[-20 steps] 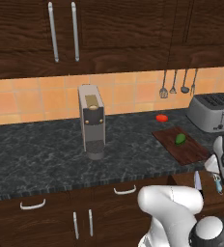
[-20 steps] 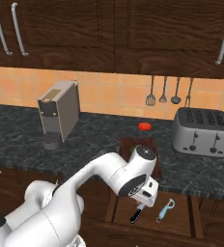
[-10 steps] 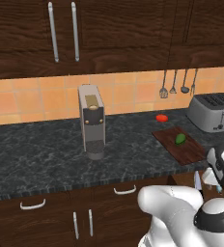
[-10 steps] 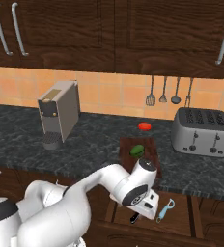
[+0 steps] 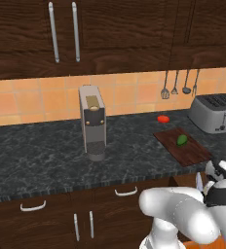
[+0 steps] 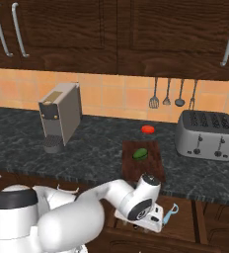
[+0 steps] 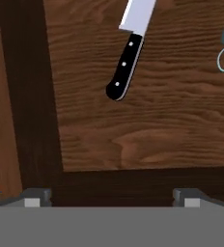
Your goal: Place the appropriate cutting tool for cutting the avocado skin on the cutting board.
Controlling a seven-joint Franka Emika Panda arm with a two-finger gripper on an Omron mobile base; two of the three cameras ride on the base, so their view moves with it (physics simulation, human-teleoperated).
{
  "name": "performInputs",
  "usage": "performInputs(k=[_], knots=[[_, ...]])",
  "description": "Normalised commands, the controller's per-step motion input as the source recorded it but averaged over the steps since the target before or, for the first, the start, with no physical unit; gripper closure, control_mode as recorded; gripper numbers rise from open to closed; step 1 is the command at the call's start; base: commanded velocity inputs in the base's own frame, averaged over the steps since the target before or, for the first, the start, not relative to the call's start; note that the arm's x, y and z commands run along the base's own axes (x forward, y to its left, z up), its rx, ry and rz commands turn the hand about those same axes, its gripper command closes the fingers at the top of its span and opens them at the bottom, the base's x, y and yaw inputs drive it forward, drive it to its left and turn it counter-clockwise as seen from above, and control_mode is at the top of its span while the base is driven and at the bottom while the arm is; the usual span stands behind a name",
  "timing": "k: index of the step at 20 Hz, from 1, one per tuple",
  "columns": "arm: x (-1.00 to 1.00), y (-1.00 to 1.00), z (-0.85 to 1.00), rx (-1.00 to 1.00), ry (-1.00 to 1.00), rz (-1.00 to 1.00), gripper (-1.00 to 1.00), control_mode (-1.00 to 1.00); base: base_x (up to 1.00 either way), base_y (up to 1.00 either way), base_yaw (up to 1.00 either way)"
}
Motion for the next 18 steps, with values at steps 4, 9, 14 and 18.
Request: performInputs(k=[4, 9, 14, 18], knots=[[-0.10, -0.09, -0.44, 0.00, 0.02, 0.17, -1.00, -1.00, 0.00, 0.00, 0.00], [-0.43, 0.10, -0.19, 0.00, 0.08, 0.09, -1.00, -1.00, 0.00, 0.00, 0.00], [-0.82, 0.33, 0.22, 0.00, 0.11, 0.00, -1.00, -1.00, 0.00, 0.00, 0.00], [-0.99, 0.24, 0.48, 0.00, 0.11, 0.00, -1.00, -1.00, 0.00, 0.00, 0.00]])
